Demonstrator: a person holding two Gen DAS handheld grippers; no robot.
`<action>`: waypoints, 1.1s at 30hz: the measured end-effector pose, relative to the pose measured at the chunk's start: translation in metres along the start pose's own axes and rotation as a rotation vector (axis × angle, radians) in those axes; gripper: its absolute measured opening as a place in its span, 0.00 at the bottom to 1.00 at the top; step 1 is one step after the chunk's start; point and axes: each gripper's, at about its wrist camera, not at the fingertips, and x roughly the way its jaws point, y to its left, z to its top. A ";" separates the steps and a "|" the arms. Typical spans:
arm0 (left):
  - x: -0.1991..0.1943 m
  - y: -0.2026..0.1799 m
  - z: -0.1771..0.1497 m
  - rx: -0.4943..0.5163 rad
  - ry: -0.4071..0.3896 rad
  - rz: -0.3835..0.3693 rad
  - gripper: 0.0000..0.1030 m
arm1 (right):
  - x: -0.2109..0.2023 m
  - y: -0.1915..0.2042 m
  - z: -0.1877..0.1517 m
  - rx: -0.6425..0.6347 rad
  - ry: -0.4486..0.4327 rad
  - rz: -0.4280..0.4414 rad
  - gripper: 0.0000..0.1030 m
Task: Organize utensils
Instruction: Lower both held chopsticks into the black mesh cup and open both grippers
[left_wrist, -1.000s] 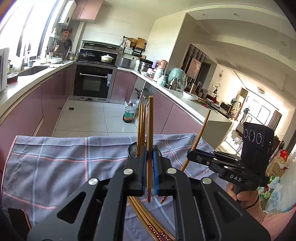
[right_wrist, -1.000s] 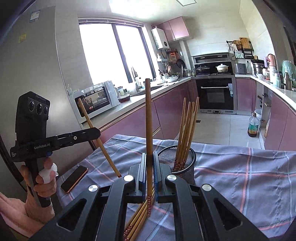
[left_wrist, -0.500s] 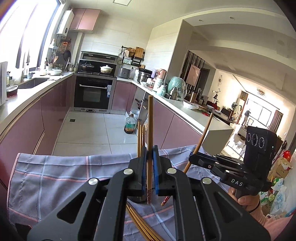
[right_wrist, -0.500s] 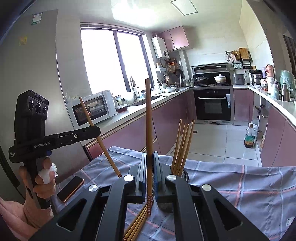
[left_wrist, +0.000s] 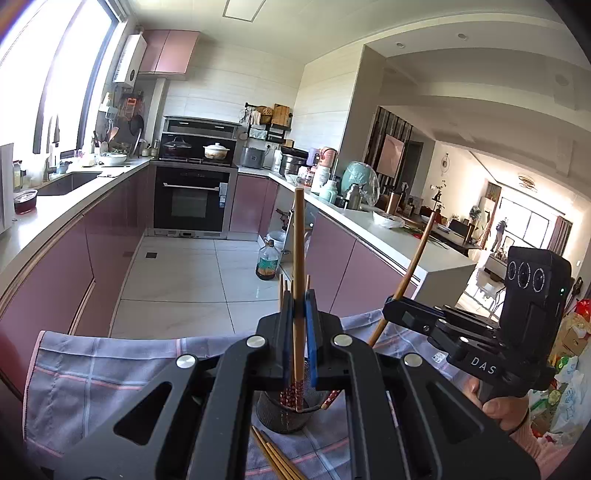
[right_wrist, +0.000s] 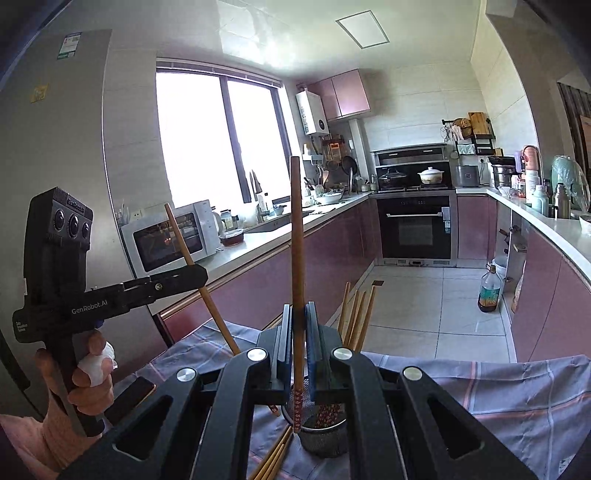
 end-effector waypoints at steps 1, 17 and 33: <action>0.002 0.000 0.000 0.001 0.002 0.005 0.07 | 0.001 -0.001 0.001 -0.001 -0.002 -0.004 0.05; 0.052 0.003 -0.006 0.025 0.093 0.062 0.07 | 0.034 -0.015 -0.009 0.021 0.054 -0.073 0.05; 0.110 0.022 -0.034 0.062 0.267 0.056 0.07 | 0.080 -0.031 -0.043 0.075 0.269 -0.081 0.05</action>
